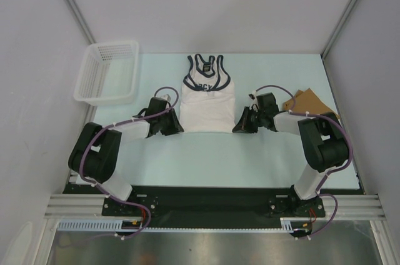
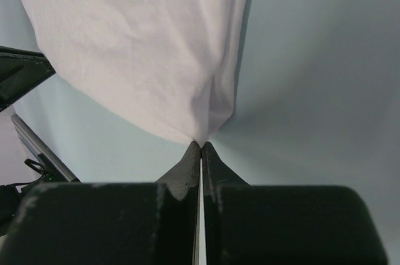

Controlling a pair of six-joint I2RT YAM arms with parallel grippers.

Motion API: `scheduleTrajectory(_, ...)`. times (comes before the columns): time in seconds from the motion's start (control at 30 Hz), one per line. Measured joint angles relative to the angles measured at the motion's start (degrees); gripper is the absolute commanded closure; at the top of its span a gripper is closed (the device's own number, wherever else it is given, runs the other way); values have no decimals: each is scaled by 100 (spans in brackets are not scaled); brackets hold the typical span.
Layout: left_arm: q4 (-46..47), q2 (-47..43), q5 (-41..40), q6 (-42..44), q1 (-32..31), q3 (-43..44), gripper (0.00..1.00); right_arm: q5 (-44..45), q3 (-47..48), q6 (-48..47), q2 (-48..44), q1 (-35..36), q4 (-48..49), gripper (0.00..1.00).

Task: Fold and stack the tank tops
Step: Fold the tank top

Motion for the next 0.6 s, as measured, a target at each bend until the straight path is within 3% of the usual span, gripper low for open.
scheduleTrajectory(0.03, 37, 50, 22, -15, 0, 2, 82, 0, 0, 0, 0, 0, 0, 100)
scheduleTrajectory(0.07, 81, 92, 59, -46, 0, 7, 97, 0, 0, 0, 0, 0, 0, 100)
scheduleTrajectory(0.1, 96, 138, 63, -26, 0, 28, 100, 0, 0, 0, 0, 0, 0, 100)
scheduleTrajectory(0.3, -31, 52, 11, -61, -61, 33, 100, 28, 0, -11, -164, 9, -264, 100)
scheduleTrajectory(0.6, -304, -949, -98, -170, -662, -494, 100, 356, -433, -37, -1467, 229, -831, 100)
